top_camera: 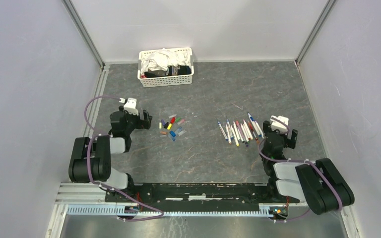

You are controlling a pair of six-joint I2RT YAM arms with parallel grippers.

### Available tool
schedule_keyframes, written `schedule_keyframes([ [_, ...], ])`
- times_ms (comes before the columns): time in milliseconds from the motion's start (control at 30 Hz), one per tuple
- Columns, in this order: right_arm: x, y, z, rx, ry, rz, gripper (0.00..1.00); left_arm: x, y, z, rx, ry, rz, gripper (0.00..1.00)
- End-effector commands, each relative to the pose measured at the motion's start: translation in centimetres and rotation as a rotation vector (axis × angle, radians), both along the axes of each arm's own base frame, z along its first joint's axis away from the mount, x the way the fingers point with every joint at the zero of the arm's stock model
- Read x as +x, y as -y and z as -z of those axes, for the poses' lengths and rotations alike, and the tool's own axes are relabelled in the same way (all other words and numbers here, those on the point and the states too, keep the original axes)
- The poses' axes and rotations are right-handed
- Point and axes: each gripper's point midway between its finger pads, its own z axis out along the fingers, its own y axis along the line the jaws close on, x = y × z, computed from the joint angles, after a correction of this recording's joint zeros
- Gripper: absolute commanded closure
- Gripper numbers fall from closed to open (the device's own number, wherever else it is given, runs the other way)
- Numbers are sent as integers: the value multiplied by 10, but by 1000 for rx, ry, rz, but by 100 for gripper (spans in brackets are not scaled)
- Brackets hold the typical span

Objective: Open the pen caps
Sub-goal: Reset both arms

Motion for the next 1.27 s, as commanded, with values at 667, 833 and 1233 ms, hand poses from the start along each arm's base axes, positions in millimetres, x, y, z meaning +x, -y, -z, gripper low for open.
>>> schedule_keyframes([
  [667, 22, -38, -13, 14, 140, -385, 2, 2, -12, -36, -30, 271, -109, 0],
  [833, 25, -38, -11, 19, 131, -382, 2, 2, -13, -36, -30, 272, -109, 0],
  [1233, 25, -38, -11, 19, 130, -382, 2, 3, -11, -35, -27, 265, -108, 0],
])
